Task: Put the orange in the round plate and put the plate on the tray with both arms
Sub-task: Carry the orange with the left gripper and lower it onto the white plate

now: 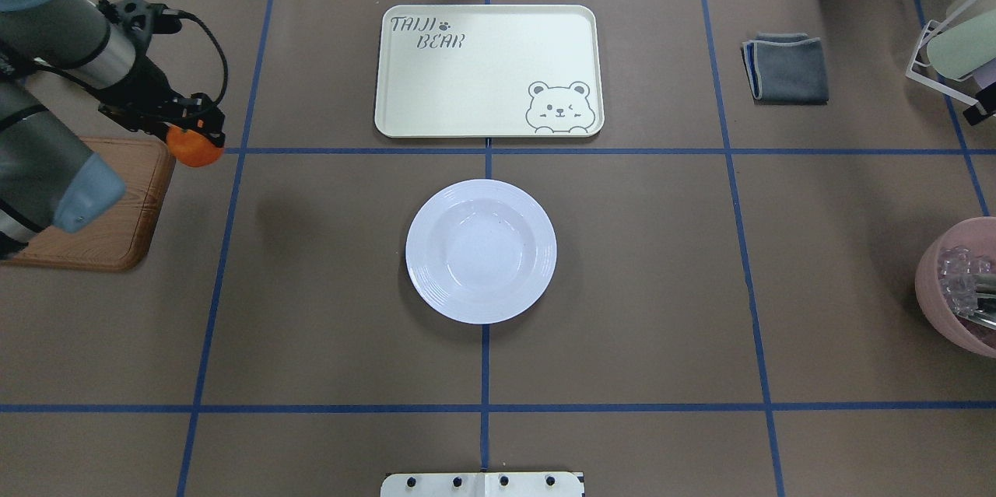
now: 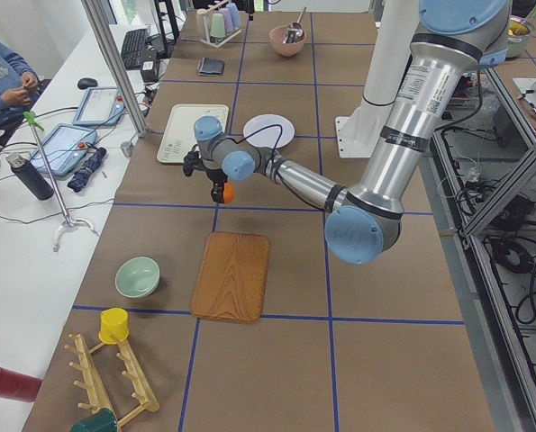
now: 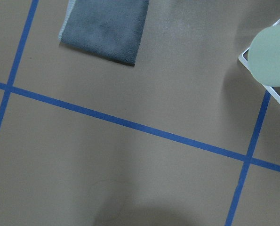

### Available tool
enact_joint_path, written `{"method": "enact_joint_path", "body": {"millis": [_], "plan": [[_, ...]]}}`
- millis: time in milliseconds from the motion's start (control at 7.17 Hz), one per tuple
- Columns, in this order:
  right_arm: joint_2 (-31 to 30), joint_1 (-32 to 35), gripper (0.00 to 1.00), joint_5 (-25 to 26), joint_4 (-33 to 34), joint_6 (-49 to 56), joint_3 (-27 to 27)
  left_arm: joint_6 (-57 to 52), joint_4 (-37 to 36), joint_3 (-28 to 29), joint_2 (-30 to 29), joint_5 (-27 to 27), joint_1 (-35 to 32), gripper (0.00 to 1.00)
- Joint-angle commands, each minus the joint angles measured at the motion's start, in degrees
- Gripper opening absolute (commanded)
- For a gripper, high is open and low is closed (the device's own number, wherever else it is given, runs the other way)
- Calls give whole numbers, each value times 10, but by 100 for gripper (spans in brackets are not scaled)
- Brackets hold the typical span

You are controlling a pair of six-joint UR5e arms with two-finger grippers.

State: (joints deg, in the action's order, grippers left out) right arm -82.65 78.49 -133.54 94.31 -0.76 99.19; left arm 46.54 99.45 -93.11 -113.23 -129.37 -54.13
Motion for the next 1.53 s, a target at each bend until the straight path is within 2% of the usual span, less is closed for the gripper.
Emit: {"method": "enact_joint_path", "body": {"millis": [0, 140, 279, 558, 837, 1395], "plan": [[0, -3, 100, 0, 0, -3, 0, 189, -88, -32, -115, 40, 110, 0], [0, -8, 100, 0, 0, -11, 0, 247, -110, -26, -167, 105, 169, 0], [1, -15, 100, 1, 0, -20, 0, 283, -129, -6, -216, 142, 219, 0], [2, -19, 100, 0, 0, -21, 1, 311, -128, 108, -315, 161, 247, 0], [9, -34, 100, 0, -1, -48, 13, 308, -117, 130, -315, 182, 257, 0], [120, -163, 100, 2, -1, -348, 66, 311, -94, 148, -300, 194, 271, 0]]}}
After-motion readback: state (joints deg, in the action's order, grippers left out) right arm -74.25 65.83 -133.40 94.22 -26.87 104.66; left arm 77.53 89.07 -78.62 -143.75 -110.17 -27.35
